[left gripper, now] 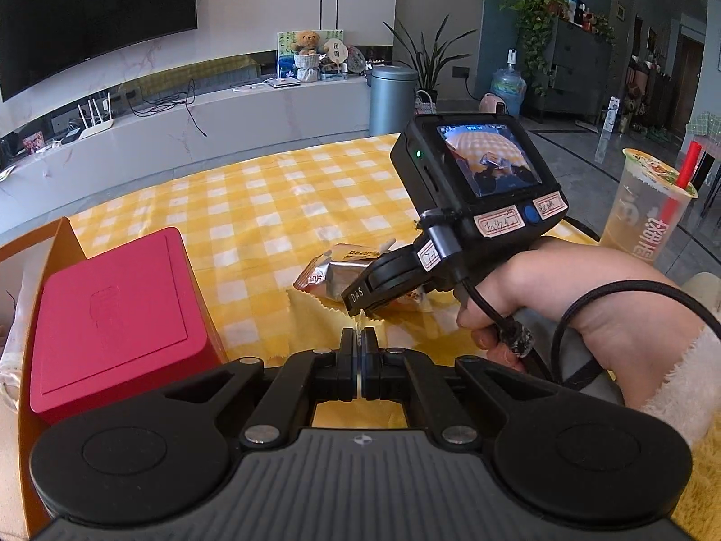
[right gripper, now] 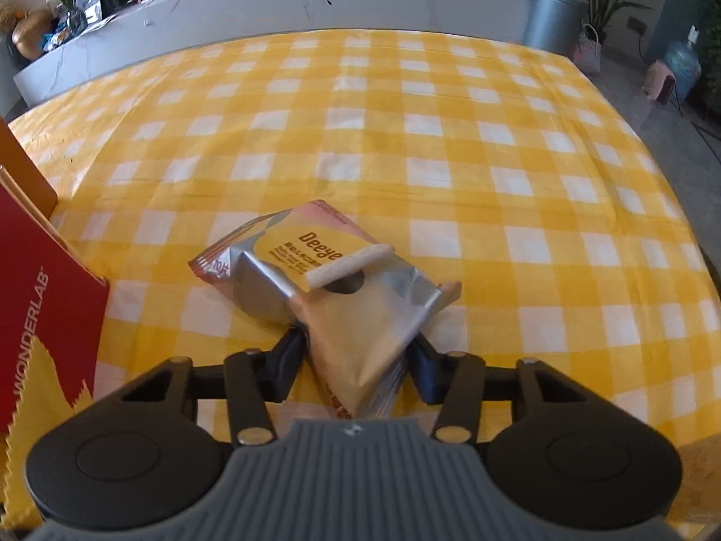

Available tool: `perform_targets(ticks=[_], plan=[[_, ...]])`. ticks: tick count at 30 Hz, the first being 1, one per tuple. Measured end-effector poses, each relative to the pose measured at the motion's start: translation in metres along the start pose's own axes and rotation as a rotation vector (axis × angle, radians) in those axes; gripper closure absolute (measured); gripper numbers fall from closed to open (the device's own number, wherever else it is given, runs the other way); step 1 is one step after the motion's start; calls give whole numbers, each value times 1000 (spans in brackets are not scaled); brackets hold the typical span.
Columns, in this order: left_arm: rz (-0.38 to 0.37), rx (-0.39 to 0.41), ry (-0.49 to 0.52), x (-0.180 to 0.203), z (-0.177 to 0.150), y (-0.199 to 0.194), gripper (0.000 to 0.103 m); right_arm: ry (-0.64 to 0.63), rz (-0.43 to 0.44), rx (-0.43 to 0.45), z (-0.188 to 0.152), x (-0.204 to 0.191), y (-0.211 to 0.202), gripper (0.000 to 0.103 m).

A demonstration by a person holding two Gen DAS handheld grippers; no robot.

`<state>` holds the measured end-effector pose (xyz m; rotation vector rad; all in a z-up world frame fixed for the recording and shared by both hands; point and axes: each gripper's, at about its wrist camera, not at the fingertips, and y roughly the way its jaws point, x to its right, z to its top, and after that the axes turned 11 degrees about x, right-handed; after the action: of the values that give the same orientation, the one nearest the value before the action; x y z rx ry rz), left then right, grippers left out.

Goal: Organize soft objects
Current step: 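Lift the yellow cloth with the left gripper while the right gripper lifts the wipes pack, then open the left gripper to drop the yellow cloth into the white box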

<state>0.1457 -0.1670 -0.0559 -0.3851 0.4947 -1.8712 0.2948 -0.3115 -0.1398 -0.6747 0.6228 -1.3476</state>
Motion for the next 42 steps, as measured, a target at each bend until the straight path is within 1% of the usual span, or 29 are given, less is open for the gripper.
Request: perform_targets(ticks=[3,6,8,10,13,16,18,22,25,28,29,30,32,33,34,36,38,40,41,42], plan=[[14,11,3,1,1,-4,102,7,7,4,0,0,0,60],[18,30,1,0,6,-12,102,65,66,17,1,6,-5,64],[4,51,-22,-4,13,-21,102,95,95,42,3,8,-11,67],[-4,82,-34,-9,22,-33,102,109,103,75,6,8,-20,69],[21,124,-24,-15,34,-50,102,112,111,115,10,5,-36,72],[43,152,-16,-22,43,-68,102,80,92,158,14,-3,-51,74],[59,175,-2,-27,49,-83,102,100,115,185,17,-4,-60,76],[113,226,17,-46,60,-113,102,120,195,254,22,-11,-85,80],[144,253,10,-66,65,-132,102,81,222,298,24,-25,-104,83],[236,289,-11,-90,64,-151,102,51,240,326,25,-40,-118,85],[258,297,-25,-99,63,-156,102,52,256,336,26,-43,-122,93],[277,303,-46,-109,62,-161,102,59,285,347,27,-45,-125,103],[305,308,-85,-130,60,-169,102,86,359,365,30,-47,-133,103],[315,309,-105,-139,58,-172,102,80,381,366,31,-51,-136,103],[318,306,-130,-148,56,-173,102,59,373,372,32,-56,-138,103],[277,282,-182,-164,52,-169,102,19,309,363,33,-66,-138,103],[219,260,-226,-169,45,-162,102,18,307,337,33,-68,-131,103],[145,239,-244,-172,39,-159,102,-5,270,306,31,-72,-124,103],[108,228,-247,-169,36,-155,102,-19,243,292,29,-73,-120,99],[68,215,-247,-168,33,-152,102,-26,218,276,27,-71,-115,98]])
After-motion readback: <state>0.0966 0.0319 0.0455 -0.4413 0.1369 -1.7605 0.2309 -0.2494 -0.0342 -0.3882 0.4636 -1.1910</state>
